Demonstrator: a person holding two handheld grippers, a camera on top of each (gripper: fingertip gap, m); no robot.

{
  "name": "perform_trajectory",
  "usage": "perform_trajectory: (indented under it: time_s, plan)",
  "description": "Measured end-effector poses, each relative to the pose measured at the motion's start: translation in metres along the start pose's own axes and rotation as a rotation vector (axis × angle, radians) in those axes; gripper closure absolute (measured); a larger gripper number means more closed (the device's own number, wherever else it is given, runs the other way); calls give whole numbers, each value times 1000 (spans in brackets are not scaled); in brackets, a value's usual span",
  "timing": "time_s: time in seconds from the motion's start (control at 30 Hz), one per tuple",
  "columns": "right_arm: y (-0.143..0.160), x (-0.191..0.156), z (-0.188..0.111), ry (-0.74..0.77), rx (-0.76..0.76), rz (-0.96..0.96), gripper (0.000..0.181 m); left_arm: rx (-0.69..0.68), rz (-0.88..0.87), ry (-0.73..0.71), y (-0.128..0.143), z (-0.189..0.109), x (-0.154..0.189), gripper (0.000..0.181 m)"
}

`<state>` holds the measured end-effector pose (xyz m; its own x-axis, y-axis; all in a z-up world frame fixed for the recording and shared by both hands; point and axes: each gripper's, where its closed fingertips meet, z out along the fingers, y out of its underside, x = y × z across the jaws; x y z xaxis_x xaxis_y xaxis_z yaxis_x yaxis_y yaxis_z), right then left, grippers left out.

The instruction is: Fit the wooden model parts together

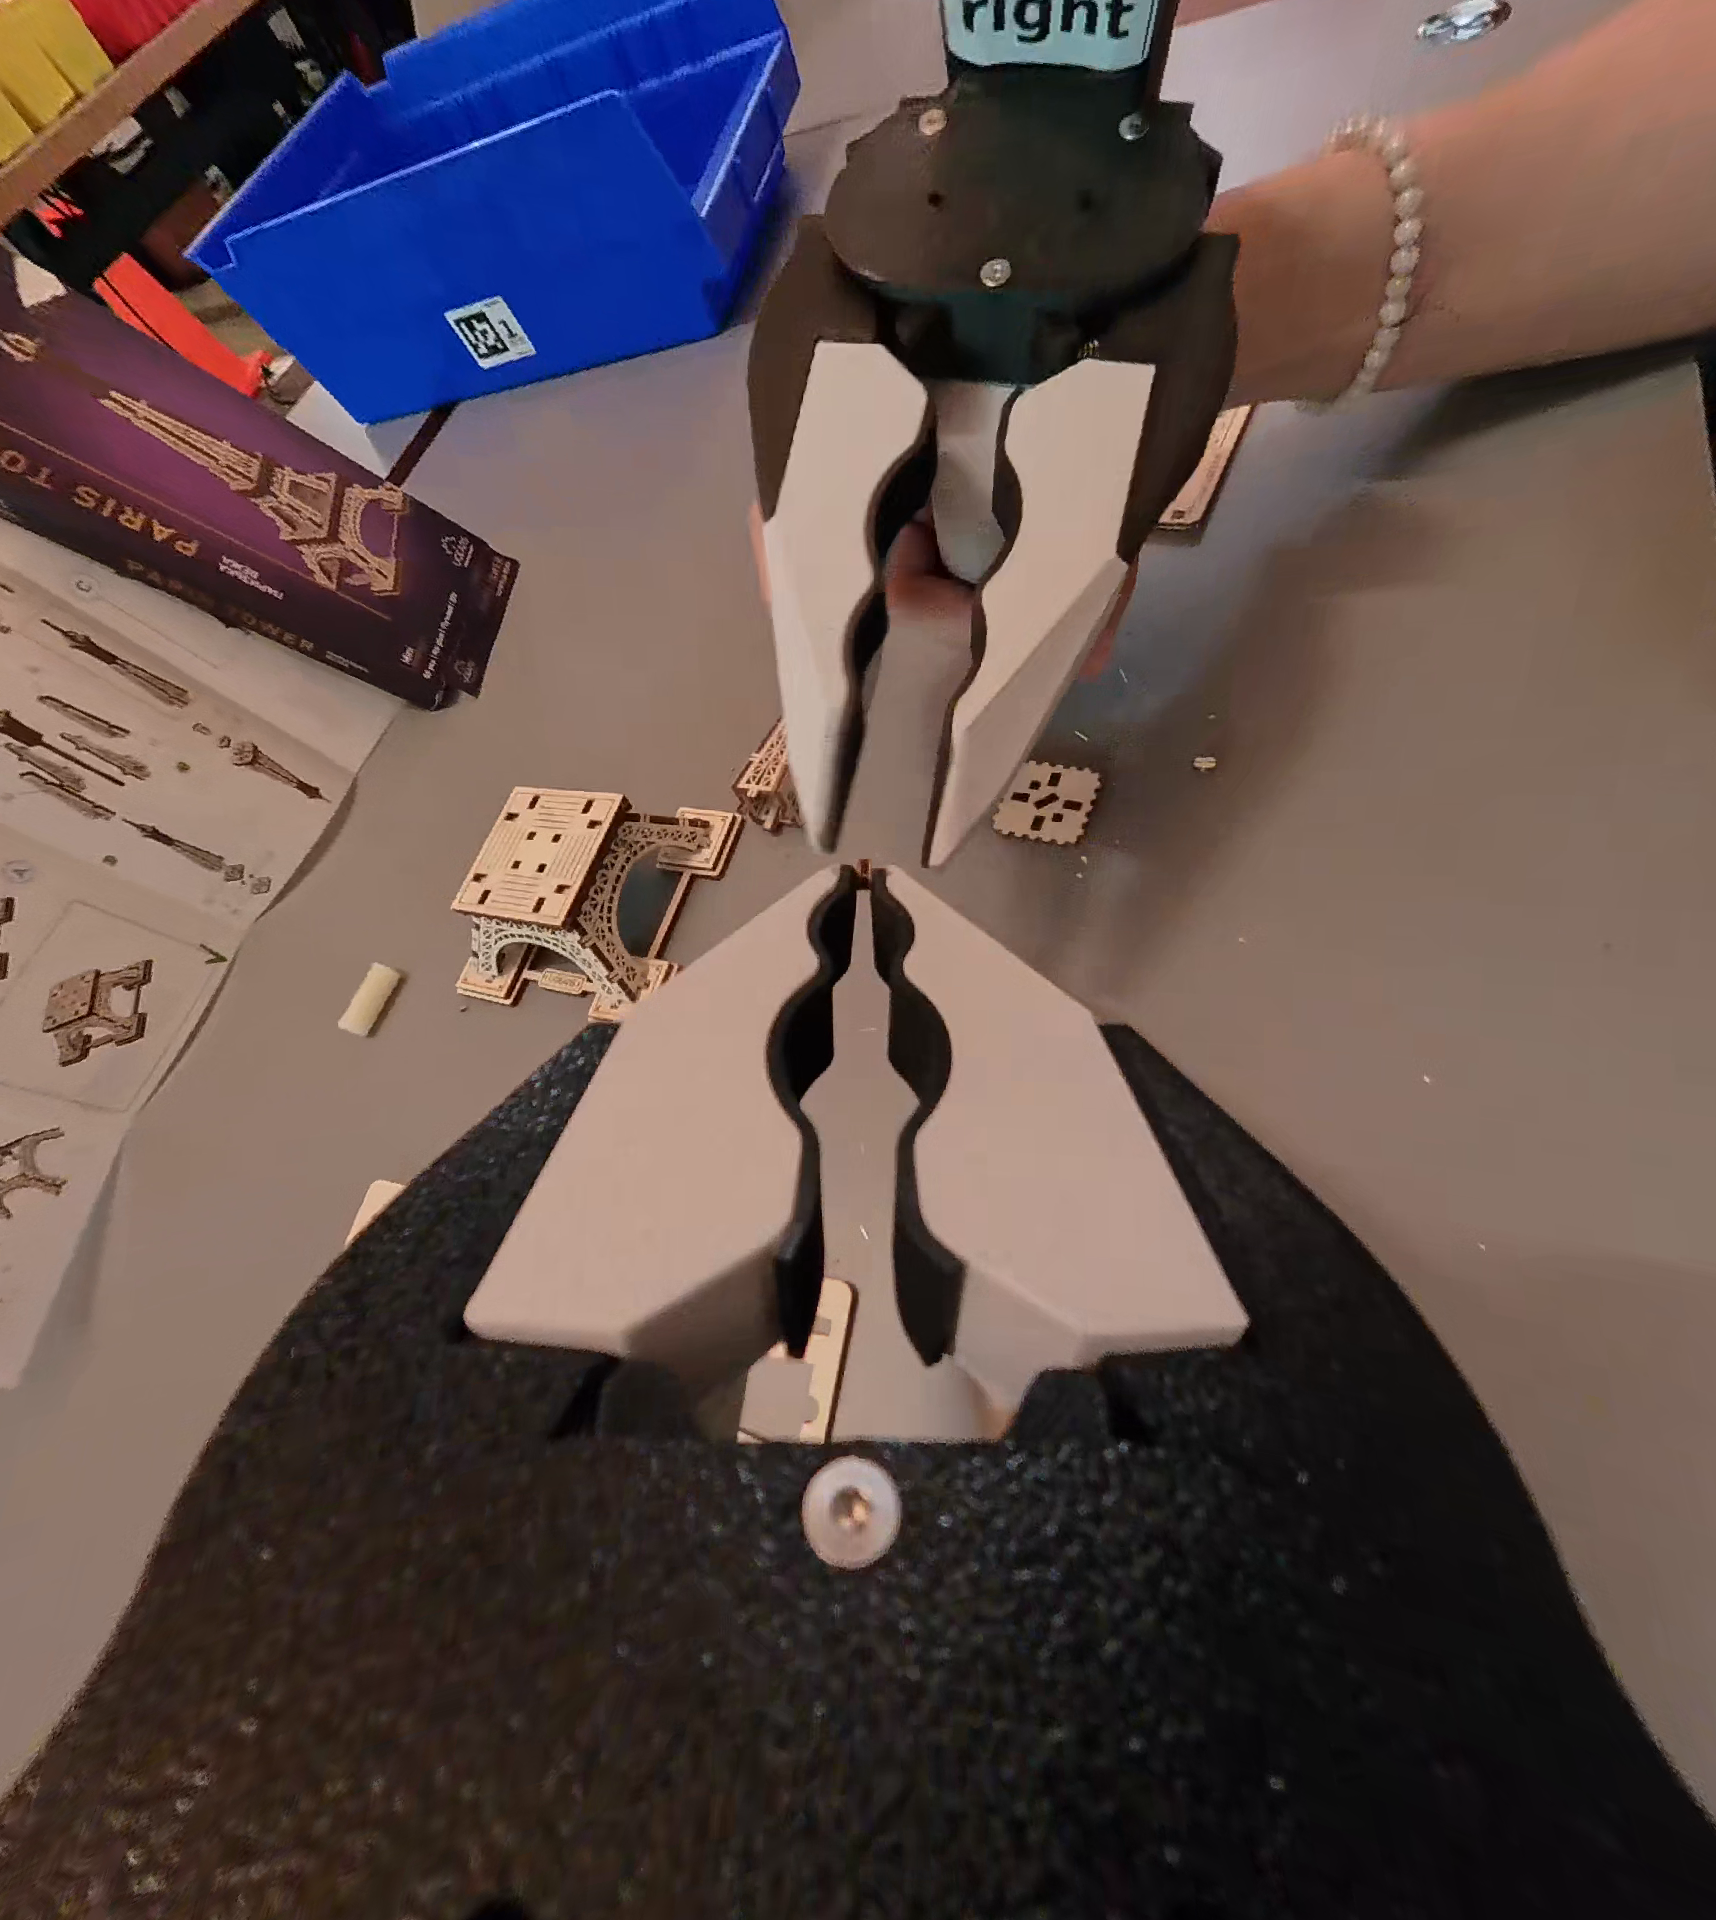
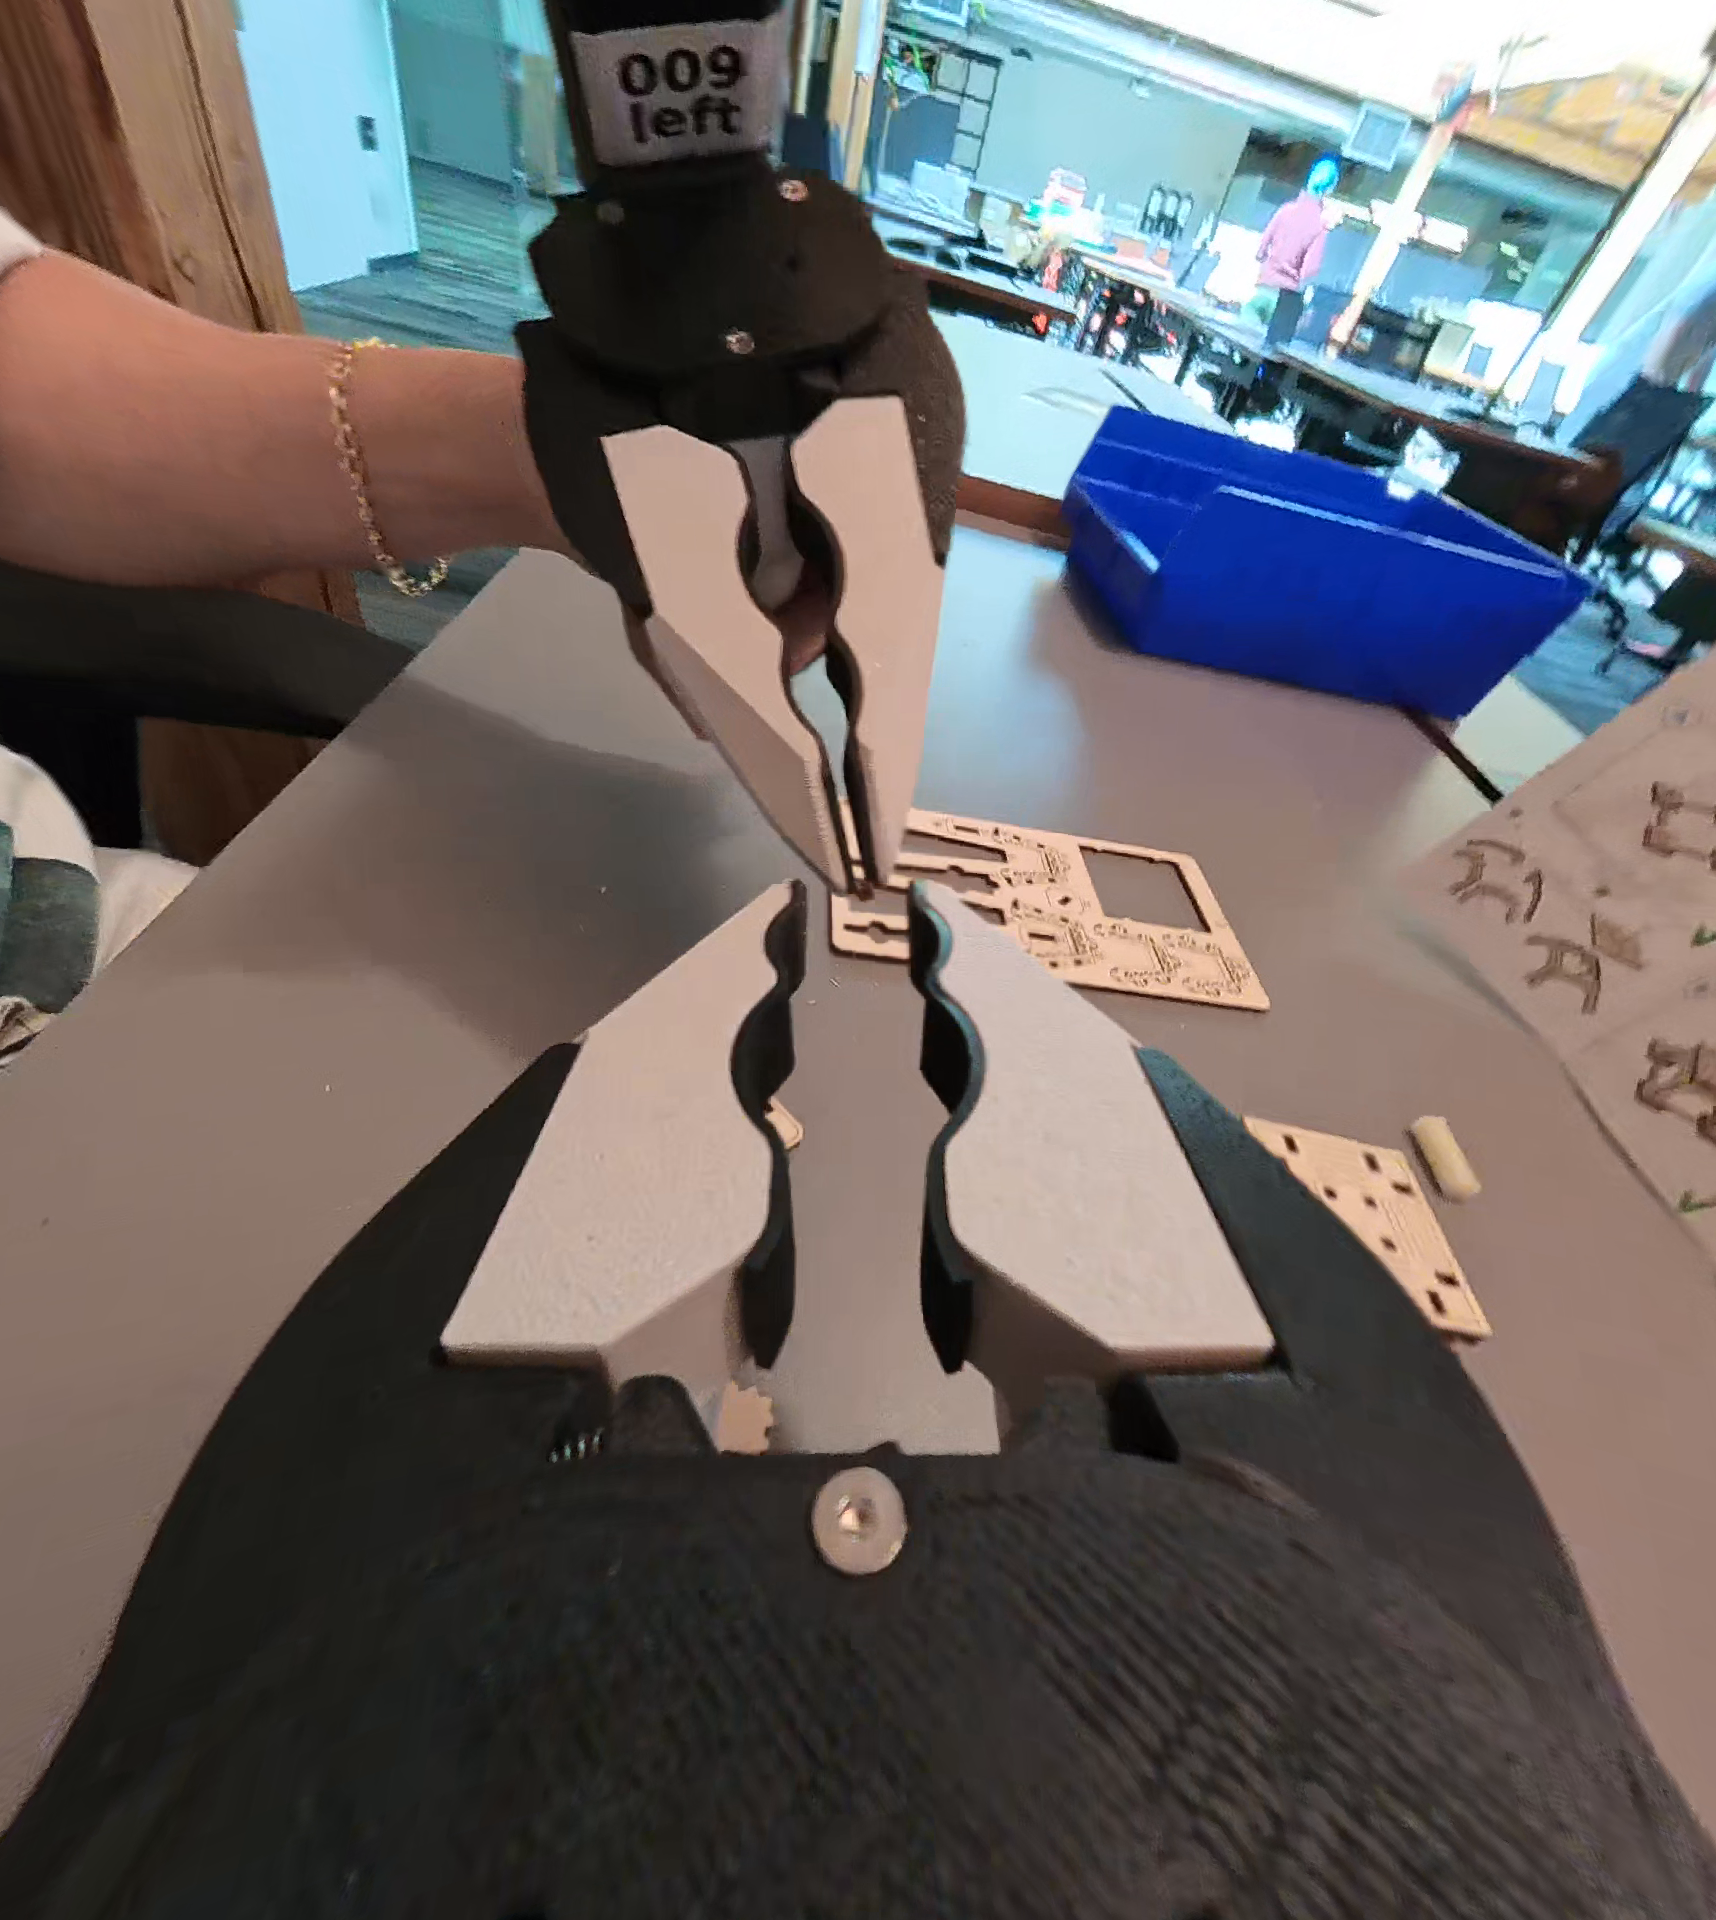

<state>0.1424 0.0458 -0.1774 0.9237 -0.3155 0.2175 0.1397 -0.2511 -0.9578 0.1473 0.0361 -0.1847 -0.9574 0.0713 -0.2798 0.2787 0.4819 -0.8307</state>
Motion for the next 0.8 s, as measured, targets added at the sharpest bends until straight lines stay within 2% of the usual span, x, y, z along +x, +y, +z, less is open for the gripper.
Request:
perform_trajectory:
  time_s: [0.07,0.23,0.8]
  plan:
    - [-2,-4,1,-7,11,-40,173,-6,10,-2,0,-1,0,180]
    - [-3,-2,0,15,18,-67,180,-20,54,3,-2,-1,1,180]
    - [-7,0,-4,-1,57,-38,181,41,77,24,-11,-4,3,180]
